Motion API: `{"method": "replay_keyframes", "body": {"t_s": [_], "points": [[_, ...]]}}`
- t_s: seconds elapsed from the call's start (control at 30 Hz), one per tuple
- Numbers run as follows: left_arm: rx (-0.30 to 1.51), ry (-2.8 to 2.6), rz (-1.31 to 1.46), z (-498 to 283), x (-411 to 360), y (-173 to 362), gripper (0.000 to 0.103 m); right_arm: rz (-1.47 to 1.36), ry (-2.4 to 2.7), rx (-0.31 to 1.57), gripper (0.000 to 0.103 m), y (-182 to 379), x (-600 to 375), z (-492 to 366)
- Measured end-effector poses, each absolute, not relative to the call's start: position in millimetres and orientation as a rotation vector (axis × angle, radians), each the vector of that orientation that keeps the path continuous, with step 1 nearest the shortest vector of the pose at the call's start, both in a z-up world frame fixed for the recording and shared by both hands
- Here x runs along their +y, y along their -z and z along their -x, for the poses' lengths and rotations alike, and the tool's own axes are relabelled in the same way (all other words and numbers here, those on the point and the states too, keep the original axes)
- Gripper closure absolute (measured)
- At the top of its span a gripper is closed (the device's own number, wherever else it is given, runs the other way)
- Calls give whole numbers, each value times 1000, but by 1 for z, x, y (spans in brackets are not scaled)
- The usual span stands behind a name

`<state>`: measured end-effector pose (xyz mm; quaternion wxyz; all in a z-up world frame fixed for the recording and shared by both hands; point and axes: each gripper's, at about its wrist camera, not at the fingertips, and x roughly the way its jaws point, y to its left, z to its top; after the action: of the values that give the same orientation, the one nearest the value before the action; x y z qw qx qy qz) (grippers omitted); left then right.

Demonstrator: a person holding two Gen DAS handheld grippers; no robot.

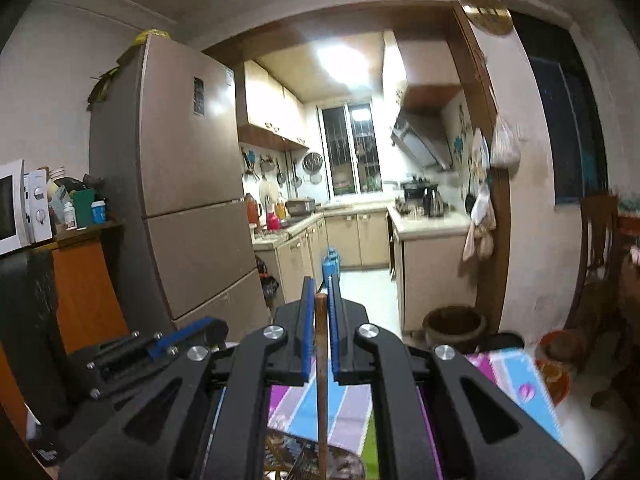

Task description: Organize utensils

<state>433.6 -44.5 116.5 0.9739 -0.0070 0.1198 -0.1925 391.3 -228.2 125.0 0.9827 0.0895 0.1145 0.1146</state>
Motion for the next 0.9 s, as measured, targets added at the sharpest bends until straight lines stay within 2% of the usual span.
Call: {"method": "replay_keyframes", "body": {"t_s": [0.23,0.27,0.3,0.47,0.5,0.53,0.6,0.67,0.7,0.8,0.9], "points": [[303,385,-29,-437,-55,-96,94,-152,-230,325,97,-93,-216,-397],[304,382,-32,-436,-55,-96,86,-141,-224,336,96,-92,-215,-395],[301,376,-31,-435,-53,-97,74,-138,-213,334,92,-93,-215,-393],[186,310,36,-400,-22,-138,65,-173,-198,209,85,-133,-241,-352],[160,294,54,-389,-14,-145,59,-181,-201,157,71,-147,-250,-329],[117,269,72,-370,-3,-156,54,-184,-195,121,48,-156,-258,-312],[47,209,74,-334,13,-168,22,-178,-174,52,25,-168,-272,-268],[-40,155,52,-282,28,-172,11,-170,-156,16,8,-171,-282,-228],[-58,147,38,-264,31,-171,4,-164,-125,11,5,-167,-288,-200],[-83,60,-11,-205,34,-157,4,-143,-7,30,5,-148,-294,-148],[1,19,-42,-160,26,-126,4,-78,97,110,5,-113,-289,-105]]}}
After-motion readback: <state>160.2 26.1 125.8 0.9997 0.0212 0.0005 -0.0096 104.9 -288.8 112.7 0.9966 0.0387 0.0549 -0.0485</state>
